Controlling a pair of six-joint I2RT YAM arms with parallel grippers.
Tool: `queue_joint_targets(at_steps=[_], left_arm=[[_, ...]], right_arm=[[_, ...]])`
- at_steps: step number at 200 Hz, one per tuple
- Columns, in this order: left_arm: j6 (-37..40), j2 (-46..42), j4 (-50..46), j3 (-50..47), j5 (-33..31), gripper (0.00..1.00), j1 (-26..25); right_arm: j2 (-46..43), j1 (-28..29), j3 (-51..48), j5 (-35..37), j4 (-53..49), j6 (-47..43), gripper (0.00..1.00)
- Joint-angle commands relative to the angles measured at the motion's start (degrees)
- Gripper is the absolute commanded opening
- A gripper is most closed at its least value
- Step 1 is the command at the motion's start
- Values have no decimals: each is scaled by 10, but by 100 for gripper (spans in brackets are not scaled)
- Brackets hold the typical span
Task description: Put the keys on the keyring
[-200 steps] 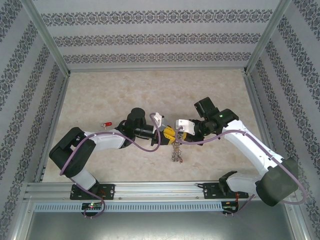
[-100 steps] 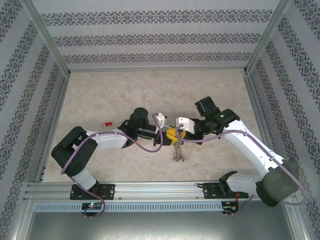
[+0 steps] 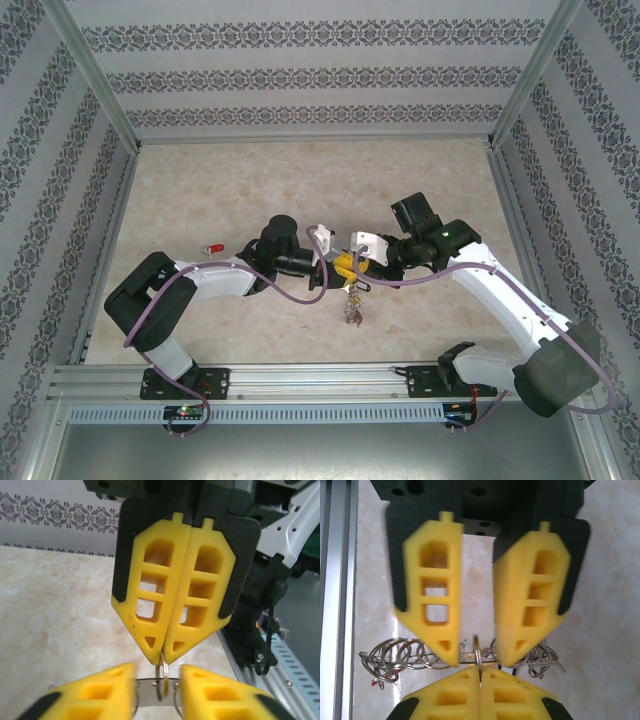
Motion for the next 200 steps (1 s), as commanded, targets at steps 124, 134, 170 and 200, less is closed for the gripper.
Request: queue_joint_targets(at_steps=[124, 134, 170, 200], left_arm=[[78, -58, -15, -13, -14, 0, -4], [106, -77, -51, -4, -12, 0, -3], [217, -145, -207, 36, -18, 0, 4], [287, -188, -284, 47, -51, 0, 6]], right_arm=[[-66, -43, -67, -177, 57, -28, 38], [-77, -46, -80, -188, 71, -27, 38], [-115, -61, -112, -212, 139, -7, 39], [-151, -82, -144, -231, 229, 37, 40]])
